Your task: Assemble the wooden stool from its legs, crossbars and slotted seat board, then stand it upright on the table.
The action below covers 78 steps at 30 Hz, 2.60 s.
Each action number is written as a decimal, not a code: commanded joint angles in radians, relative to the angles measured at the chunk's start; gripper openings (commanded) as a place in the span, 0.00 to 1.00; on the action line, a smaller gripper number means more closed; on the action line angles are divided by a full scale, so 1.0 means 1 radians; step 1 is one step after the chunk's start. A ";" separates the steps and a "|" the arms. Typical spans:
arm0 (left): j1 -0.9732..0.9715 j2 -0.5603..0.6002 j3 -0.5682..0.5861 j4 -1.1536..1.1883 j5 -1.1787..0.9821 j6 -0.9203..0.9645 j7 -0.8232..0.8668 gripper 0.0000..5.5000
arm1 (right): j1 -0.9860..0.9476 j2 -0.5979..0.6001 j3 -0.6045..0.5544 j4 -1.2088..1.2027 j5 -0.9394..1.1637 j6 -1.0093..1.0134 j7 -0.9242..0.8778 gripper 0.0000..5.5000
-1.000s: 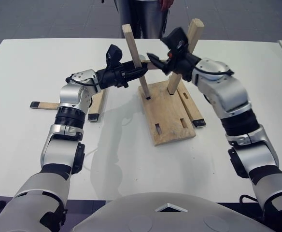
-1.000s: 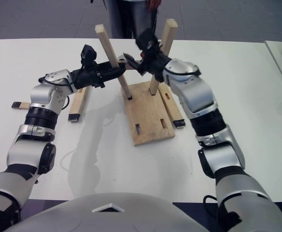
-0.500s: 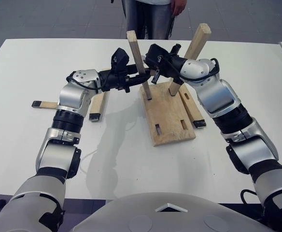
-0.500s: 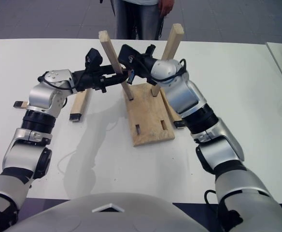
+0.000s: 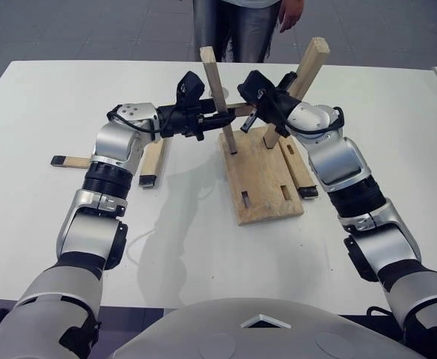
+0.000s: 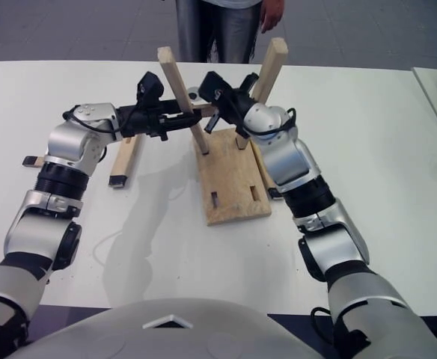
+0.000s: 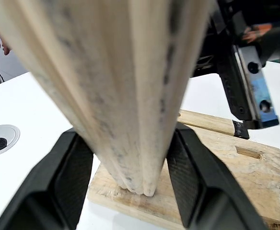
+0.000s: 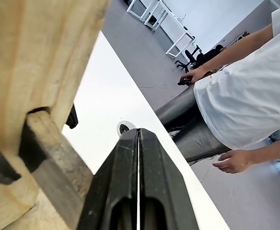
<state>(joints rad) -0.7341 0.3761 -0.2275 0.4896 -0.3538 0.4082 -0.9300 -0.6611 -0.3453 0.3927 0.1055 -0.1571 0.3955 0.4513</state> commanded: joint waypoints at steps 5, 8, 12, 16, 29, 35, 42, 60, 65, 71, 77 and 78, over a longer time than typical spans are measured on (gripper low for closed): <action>0.100 -0.003 0.001 0.020 0.032 0.218 0.069 0.39 | 0.078 0.119 -0.324 -0.287 0.195 -0.112 -0.155 0.00; 0.075 0.001 0.044 -0.032 0.006 0.236 0.089 0.39 | 0.136 0.101 -0.377 -0.413 0.235 -0.070 -0.155 0.00; 0.059 0.010 0.090 -0.118 -0.015 0.236 0.101 0.39 | 0.260 0.070 -0.425 -0.535 0.259 0.003 -0.150 0.00; 0.070 0.014 0.133 -0.205 -0.045 0.245 0.101 0.48 | 0.372 0.047 -0.452 -0.580 0.258 0.037 -0.150 0.00; 0.365 0.183 0.343 -0.593 -0.093 0.387 0.205 0.89 | 0.648 0.032 -0.504 -0.627 0.266 0.045 -0.161 0.00; 0.579 0.093 0.564 -0.657 0.024 0.324 0.573 0.98 | 0.719 0.044 -0.502 -0.634 0.262 0.030 -0.179 0.00; 0.623 -0.123 0.651 -0.714 0.139 0.332 0.980 0.98 | 0.737 0.048 -0.489 -0.623 0.257 0.025 -0.193 0.00; 0.397 -0.022 0.799 -0.132 0.137 0.186 1.046 0.98 | 0.722 0.048 -0.474 -0.598 0.253 0.031 -0.207 0.00; 0.307 0.058 0.735 0.122 0.156 0.156 0.934 0.98 | 0.708 0.048 -0.469 -0.592 0.255 0.034 -0.211 0.00; 0.175 0.054 0.618 0.290 0.150 0.090 0.729 0.98 | 0.699 0.050 -0.465 -0.586 0.254 0.038 -0.216 0.00; 0.176 0.002 0.553 0.178 0.128 0.118 0.666 0.98 | 0.693 0.050 -0.456 -0.580 0.254 0.040 -0.217 0.00; 0.196 0.008 0.544 0.133 0.135 0.094 0.665 0.98 | 0.695 0.050 -0.456 -0.580 0.254 0.039 -0.216 0.00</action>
<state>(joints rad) -0.5860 0.3882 0.3339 0.6863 -0.2296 0.5058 -0.2617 0.0403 -0.2961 -0.0650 -0.4812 0.0996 0.4252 0.2370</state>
